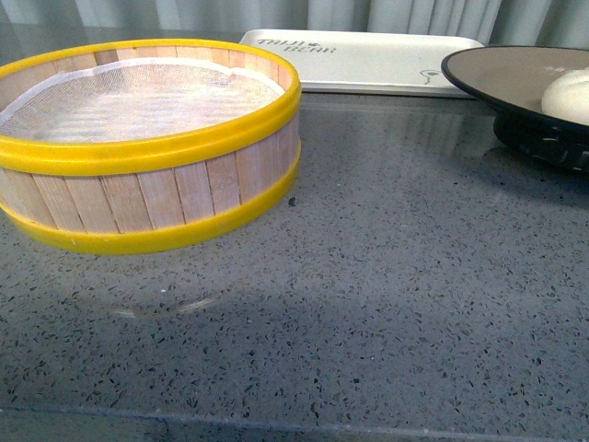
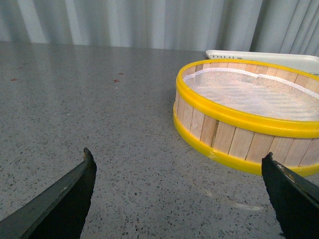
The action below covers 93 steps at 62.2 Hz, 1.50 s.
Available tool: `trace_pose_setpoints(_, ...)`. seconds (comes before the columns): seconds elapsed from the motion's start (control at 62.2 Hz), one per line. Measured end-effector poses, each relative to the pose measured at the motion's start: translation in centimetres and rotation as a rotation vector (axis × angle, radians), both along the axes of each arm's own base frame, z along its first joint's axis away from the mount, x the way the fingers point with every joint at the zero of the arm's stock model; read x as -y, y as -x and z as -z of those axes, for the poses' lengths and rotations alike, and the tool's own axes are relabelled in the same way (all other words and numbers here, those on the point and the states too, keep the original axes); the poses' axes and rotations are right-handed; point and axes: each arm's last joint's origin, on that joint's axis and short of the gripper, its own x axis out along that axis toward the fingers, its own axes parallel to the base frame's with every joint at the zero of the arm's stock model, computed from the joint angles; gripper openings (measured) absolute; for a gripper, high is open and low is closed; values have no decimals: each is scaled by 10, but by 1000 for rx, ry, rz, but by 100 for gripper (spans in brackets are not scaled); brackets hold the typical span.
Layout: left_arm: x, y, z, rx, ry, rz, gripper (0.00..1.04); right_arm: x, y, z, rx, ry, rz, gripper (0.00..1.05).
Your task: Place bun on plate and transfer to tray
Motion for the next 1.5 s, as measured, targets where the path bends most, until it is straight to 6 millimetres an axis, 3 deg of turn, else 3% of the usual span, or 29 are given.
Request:
trace_pose_setpoints(0.209,0,0,0,0,0,0,98,-4,-1,-3,45,-9,-3,3)
trace_pose_setpoints(0.338,0,0,0,0,0,0,98,-2,-15,-11,98,-18,14,3)
trace_pose_setpoints(0.418,0,0,0,0,0,0,98,-1,-31,-18,121,-15,17,3)
trace_pose_setpoints(0.74,0,0,0,0,0,0,98,-6,-128,-51,142,1,8,3)
trace_pose_setpoints(0.917,0,0,0,0,0,0,98,-19,-181,-62,114,16,-7,3)
trace_pose_setpoints(1.046,0,0,0,0,0,0,98,-38,-217,-59,84,43,-47,3)
trace_pose_setpoints(1.223,0,0,0,0,0,0,98,-64,-244,-50,74,80,-105,3)
trace_pose_setpoints(1.496,0,0,0,0,0,0,98,-68,-266,-41,61,81,-116,3)
